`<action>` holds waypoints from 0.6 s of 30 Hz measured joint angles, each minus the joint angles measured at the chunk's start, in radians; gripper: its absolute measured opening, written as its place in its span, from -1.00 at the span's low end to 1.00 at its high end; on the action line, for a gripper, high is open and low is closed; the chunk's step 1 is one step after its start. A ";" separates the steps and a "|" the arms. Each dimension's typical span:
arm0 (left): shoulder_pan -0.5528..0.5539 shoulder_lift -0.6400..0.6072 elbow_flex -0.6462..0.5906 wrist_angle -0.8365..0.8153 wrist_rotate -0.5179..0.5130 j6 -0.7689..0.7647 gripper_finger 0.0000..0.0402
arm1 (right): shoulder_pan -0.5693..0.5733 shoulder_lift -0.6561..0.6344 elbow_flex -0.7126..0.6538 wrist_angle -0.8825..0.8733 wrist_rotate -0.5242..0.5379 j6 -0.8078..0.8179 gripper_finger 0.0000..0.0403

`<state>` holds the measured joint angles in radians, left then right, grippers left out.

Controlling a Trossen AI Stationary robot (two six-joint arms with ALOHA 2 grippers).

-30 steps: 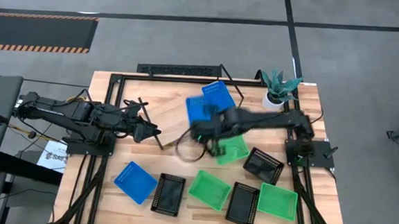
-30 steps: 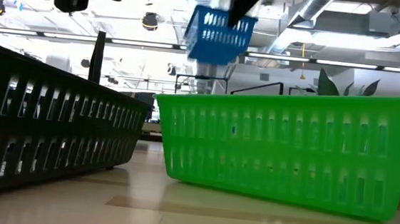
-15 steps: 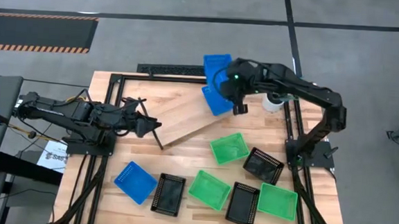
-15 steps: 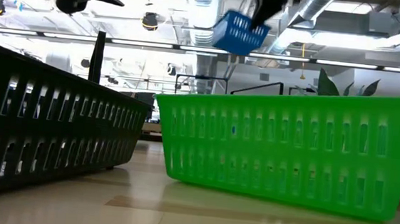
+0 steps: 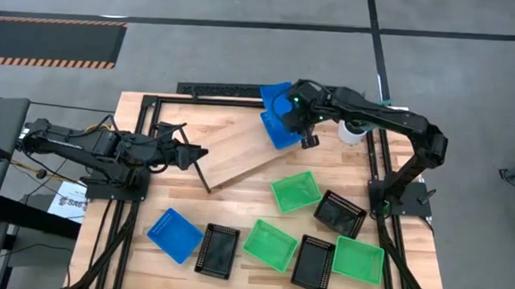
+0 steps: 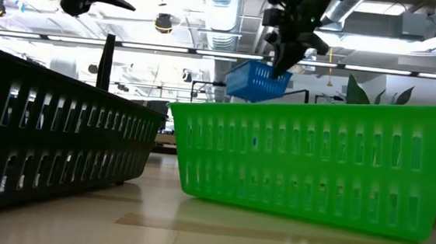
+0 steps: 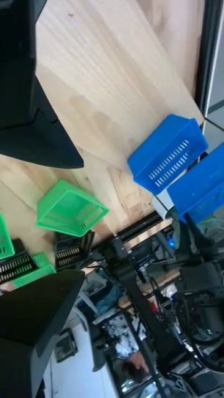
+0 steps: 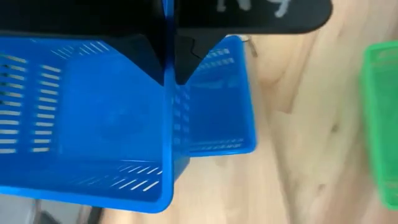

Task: Stack baskets on shelf by color
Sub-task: Stack the top blue bin on top of the other blue bin on the shelf

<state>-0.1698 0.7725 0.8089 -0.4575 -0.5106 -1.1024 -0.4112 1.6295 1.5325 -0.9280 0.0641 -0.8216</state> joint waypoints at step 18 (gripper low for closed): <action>0.000 0.000 0.000 -0.004 -0.029 0.034 0.33 | -0.016 0.013 -0.169 0.116 -0.041 -0.077 -0.87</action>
<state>-0.1696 0.7723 0.8089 -0.4618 -0.5392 -1.0683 -0.4273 1.6428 1.3635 -0.8115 0.0229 -0.8989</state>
